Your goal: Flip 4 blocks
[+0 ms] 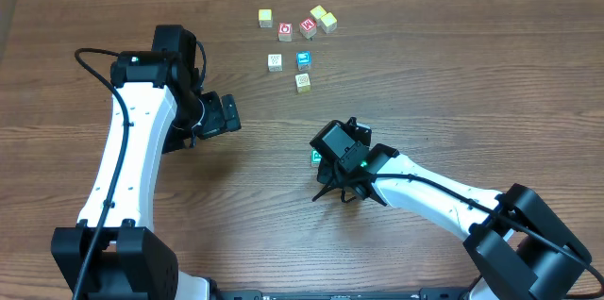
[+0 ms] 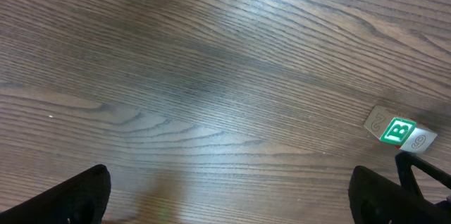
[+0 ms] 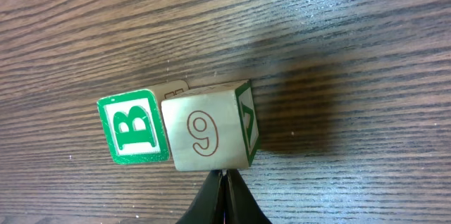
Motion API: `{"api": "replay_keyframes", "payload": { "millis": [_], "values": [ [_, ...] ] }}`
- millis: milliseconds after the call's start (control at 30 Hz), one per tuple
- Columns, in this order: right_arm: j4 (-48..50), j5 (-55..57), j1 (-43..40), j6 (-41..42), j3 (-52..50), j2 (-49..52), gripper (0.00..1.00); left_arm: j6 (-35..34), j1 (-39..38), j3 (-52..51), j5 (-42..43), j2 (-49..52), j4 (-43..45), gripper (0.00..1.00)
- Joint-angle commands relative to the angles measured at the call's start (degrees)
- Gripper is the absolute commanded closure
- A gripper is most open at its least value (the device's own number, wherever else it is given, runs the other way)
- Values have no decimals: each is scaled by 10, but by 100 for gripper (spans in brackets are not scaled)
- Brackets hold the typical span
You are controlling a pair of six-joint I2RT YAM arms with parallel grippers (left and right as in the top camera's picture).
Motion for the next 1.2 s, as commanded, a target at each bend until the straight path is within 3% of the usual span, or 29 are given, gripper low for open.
{"api": "replay_keyframes", "payload": {
  "millis": [0,500,733,800,967,1167],
  "values": [
    [5,8,0,3,-3,-7,96,-10,-1,12,-6,-5,0,0],
    [14,24,0,2,-3,-7,96,-10,-1,12,-6,-5,0,0],
    [14,-38,-2,-29,7,-10,96,-10,-1,12,-6,-5,0,0],
    [-6,-75,-12,-68,30,-23,96,-10,-1,12,-6,-5,0,0],
    [-72,-74,-51,-78,78,-47,96,-10,-1,12,-6,-5,0,0],
    [-75,-47,-98,-87,80,-39,96,-10,-1,12,-6,-5,0,0]
  ]
}}
